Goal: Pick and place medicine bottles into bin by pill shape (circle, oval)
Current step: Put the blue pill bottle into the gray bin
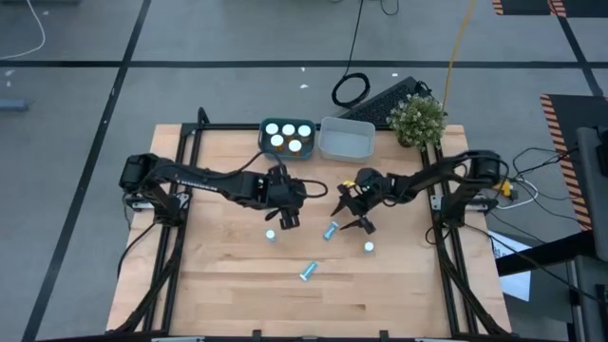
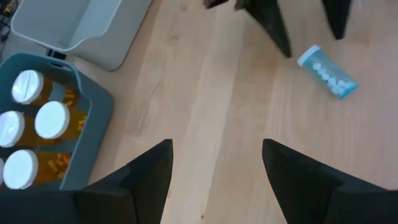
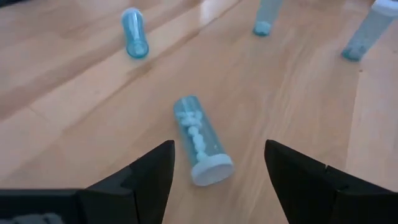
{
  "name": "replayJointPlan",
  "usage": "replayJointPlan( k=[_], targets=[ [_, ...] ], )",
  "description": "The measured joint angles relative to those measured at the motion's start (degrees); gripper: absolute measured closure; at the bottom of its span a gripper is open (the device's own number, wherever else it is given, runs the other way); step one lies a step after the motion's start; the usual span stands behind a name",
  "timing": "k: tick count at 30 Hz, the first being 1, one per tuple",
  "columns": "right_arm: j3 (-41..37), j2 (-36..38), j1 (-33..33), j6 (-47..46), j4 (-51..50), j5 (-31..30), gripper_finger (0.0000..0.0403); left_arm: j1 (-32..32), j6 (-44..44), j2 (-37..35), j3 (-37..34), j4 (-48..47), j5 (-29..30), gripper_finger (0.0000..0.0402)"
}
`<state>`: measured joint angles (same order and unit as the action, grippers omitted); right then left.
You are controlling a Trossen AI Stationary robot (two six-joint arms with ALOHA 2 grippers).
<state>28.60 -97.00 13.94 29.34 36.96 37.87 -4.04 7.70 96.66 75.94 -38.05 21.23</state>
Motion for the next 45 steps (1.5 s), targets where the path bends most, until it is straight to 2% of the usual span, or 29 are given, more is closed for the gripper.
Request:
replayJointPlan(
  k=[6, 10, 26, 33, 38, 41, 45],
  targets=[
    [-0.02, -5.35, 0.01, 0.53, 5.97, 1.5, 0.0161, -0.69, 0.16, 0.0, 0.0, 1.57, -0.02, 0.0153],
    [-0.04, -7.27, 0.17, 0.46, 6.57, 2.6, 0.0168, -0.65, 0.37, 0.0, 0.0, 1.89, 0.0, 0.0153],
    [-0.04, -12.56, 0.21, -1.6, 11.97, 3.99, 0.0263, -0.65, -0.02, 0.0, 0.0, 2.28, 0.0, 0.0153],
    [-0.07, -12.12, 0.19, -1.66, 12.08, 2.82, 0.0293, -0.65, 0.0, 0.0, 0.0, 2.28, -0.02, 0.0153],
    [-0.09, -10.65, 0.24, -4.64, 12.11, 1.04, 0.0286, -0.65, -0.35, 0.0, 0.0, 2.22, -0.02, 0.0153],
    [-0.09, -7.04, 0.25, -7.73, 10.81, -1.82, 0.0283, -0.65, -1.78, 0.0, 0.0, 2.02, -0.04, 0.0153],
    [-0.1, 0.19, 0.23, -9.35, 4.04, -5.3, 0.0286, -0.55, -3.79, 0.0, 0.0, 1.08, 0.68, 0.0153]
  ],
)
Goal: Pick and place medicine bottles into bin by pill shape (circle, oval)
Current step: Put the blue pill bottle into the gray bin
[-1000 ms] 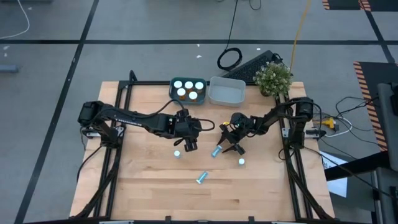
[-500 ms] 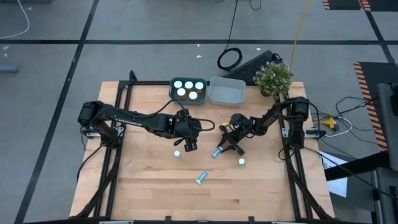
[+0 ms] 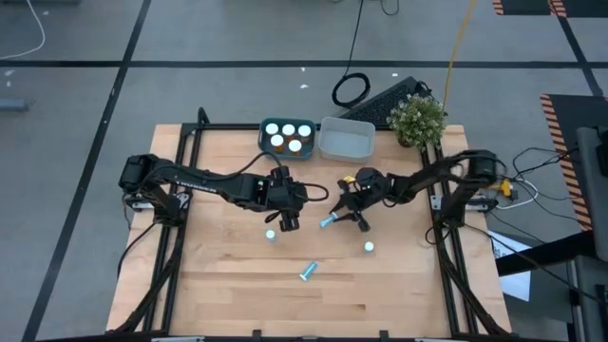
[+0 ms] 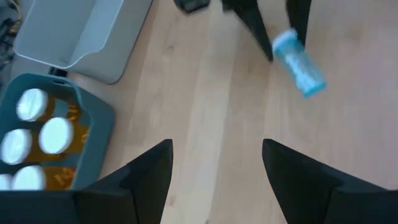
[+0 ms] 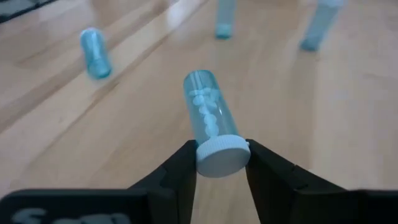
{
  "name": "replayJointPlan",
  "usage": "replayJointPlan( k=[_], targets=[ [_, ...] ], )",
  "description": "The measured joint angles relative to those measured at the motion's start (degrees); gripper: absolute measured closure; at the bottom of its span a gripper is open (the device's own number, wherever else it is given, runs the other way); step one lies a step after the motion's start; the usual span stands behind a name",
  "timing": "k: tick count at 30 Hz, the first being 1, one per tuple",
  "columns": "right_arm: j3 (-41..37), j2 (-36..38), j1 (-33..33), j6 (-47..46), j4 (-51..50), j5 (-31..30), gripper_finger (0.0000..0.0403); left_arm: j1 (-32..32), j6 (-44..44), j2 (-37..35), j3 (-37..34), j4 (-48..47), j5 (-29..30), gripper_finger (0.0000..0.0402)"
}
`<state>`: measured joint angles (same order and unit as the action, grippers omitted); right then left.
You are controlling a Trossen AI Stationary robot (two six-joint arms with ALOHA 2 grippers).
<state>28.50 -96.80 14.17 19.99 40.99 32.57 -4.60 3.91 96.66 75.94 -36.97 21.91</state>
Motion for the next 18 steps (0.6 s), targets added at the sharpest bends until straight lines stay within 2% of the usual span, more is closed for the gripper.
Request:
replayJointPlan(
  k=[5, 10, 13, 18],
  targets=[
    [1.84, 11.09, 0.0, -4.96, -13.53, -7.38, 0.0289, 0.55, -2.35, 0.0, 0.0, -1.79, 1.73, 0.0153],
    [10.11, 20.31, 0.02, -7.44, -37.54, -15.92, 0.0286, 2.0, -3.7, -0.02, 0.0, -3.89, 2.43, 0.0153],
    [17.4, 22.55, 0.38, -7.35, -52.33, -22.21, 0.0286, 2.99, -3.88, -0.02, 0.0, -5.72, 2.65, 0.0153],
    [30.94, 21.59, 3.34, -7.37, -71.23, -28.61, 0.0285, 4.0, -3.86, -0.02, 0.0, -8.33, 4.34, 0.0153]
  ],
)
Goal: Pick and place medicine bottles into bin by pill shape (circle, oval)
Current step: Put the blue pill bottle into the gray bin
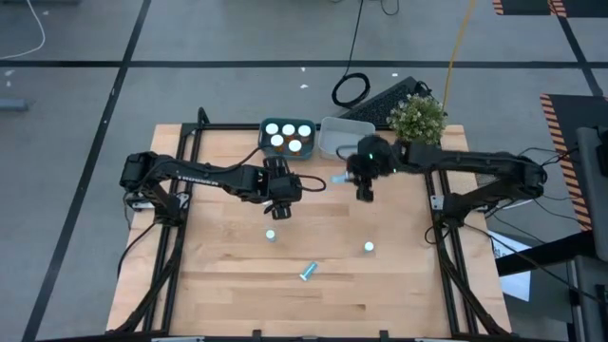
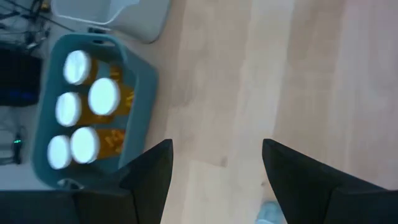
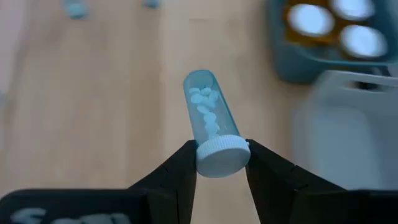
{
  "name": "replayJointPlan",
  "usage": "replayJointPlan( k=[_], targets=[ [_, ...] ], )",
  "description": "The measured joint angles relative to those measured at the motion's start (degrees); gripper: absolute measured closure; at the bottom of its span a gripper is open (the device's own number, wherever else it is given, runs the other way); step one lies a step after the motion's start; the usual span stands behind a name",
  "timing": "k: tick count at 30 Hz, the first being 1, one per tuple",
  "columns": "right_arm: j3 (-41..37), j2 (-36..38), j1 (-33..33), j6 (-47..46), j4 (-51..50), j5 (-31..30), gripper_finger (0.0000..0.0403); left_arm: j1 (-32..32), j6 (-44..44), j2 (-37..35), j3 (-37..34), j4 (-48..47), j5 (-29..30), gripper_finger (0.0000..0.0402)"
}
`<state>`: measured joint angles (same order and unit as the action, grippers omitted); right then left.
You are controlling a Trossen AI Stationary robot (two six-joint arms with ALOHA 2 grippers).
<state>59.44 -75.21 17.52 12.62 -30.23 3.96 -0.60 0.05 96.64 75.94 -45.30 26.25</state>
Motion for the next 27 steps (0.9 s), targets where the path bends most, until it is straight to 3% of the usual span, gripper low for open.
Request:
replayJointPlan(
  k=[12, 15, 20, 27],
  targets=[
    [27.7, -13.0, 14.45, 1.89, -28.9, -2.77, 0.0285, 0.06, 1.71, -0.02, -0.04, 4.34, 0.91, 0.0153],
    [32.6, -17.55, 16.78, 4.69, -31.62, -4.22, 0.0285, -0.75, 4.12, -0.02, -0.04, 4.26, 0.98, 0.0153],
    [39.01, -24.68, 18.21, 12.6, -33.04, -12.31, 0.0285, -2.42, 5.62, -0.02, -0.04, 4.16, 0.95, 0.0153],
    [42.1, -31.56, 18.41, 24.97, -32.26, -21.99, 0.0285, -2.48, 6.27, -0.04, -0.04, 5.87, 3.94, 0.0153]
  ],
)
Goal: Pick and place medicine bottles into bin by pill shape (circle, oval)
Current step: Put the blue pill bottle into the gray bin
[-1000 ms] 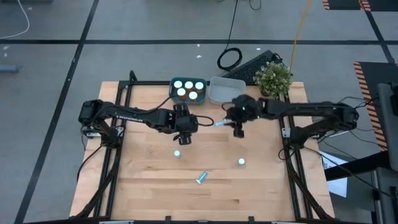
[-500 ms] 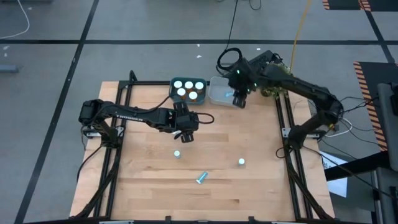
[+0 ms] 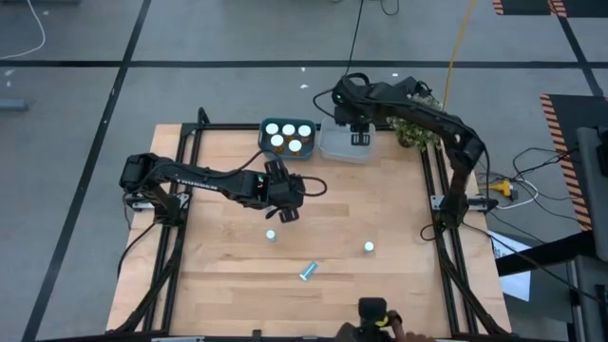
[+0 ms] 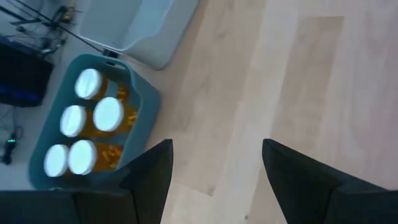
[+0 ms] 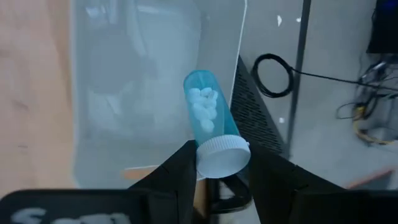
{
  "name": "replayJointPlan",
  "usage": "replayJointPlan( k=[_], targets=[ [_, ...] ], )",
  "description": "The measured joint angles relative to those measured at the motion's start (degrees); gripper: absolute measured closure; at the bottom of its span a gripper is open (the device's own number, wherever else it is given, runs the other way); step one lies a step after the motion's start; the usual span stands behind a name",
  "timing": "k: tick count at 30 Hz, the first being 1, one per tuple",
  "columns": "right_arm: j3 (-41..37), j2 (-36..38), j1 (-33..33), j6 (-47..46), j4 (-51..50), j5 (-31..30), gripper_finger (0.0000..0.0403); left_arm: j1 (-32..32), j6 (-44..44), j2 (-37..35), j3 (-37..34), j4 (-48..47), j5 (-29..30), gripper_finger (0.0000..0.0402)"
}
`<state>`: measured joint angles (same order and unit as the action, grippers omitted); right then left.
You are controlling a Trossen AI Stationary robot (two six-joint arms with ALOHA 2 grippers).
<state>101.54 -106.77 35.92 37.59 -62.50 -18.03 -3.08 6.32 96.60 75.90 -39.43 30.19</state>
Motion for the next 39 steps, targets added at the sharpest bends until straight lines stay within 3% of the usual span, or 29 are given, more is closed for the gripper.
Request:
replayJointPlan(
  k=[5, 8, 12, 15, 18, 25, 32, 39],
  targets=[
    [0.0, -2.02, -0.12, 1.32, 0.35, -0.24, 0.0285, 0.84, 0.02, -0.01, 0.0, 0.05, 1.77, 0.0153],
    [0.0, -0.89, -0.28, -2.33, -0.72, 5.67, 0.0289, 1.39, -1.99, -0.02, -0.26, 2.0, 1.99, 0.0153],
    [-0.05, 2.47, -0.37, -8.77, -4.98, 15.19, 0.0292, 3.3, -6.66, -0.05, -3.83, 12.52, 1.17, 0.0153],
    [-1.65, 6.14, -1.06, -11.79, -4.56, 20.07, 0.0291, 5.41, -11.88, -0.03, -6.54, 22.04, -4.07, 0.0153],
    [-5.7, 10.56, -2.46, -13.58, -2.39, 21.11, 0.029, 7.45, -15.08, -0.03, -7.87, 28.85, -11.62, 0.0153],
    [-21.66, 22.7, -7.15, -16.17, 12.55, 21.24, 0.0289, 12.62, -18.61, -0.03, -7.93, 35.68, -24.3, 0.0106],
    [-37.35, 31.85, -12.78, -17.4, 30.66, 21.33, 0.0289, 15.03, -18.47, -0.03, -7.96, 39.37, -25.21, 0.0037],
    [-46.46, 35.04, -16.0, -16.17, 46.2, 21.37, 0.0289, 15.39, -19.87, 2.27, -8.04, 46.02, -26.59, 0.0052]
  ],
)
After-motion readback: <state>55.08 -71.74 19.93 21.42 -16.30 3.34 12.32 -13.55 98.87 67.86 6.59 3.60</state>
